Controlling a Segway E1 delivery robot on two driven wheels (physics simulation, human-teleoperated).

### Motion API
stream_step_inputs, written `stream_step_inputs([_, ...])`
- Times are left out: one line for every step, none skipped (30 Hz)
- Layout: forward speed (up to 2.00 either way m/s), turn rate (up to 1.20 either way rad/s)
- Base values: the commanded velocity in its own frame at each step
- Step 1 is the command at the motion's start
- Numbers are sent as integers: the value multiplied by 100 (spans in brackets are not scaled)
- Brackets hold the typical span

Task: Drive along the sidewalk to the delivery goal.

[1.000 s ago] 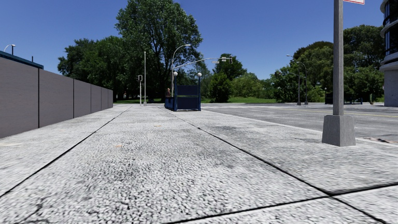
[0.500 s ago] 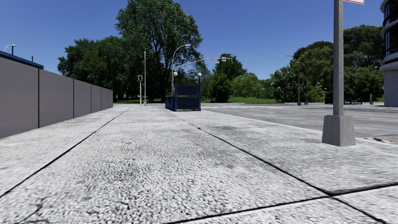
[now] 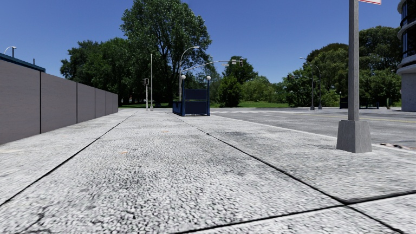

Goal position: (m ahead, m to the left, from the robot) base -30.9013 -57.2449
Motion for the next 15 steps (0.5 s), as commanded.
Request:
stream_step_inputs([9,0])
stream_step_inputs([22,0])
stream_step_inputs([25,0])
stream_step_inputs([25,0])
stream_step_inputs([26,0])
stream_step_inputs([27,0])
stream_step_inputs([29,0])
stream_step_inputs([29,0])
stream_step_inputs([43,-9])
stream_step_inputs([53,-17])
stream_step_inputs([71,-28])
stream_step_inputs([78,-35])
stream_step_inputs([78,-35])
stream_step_inputs([80,-40])
stream_step_inputs([81,-52])
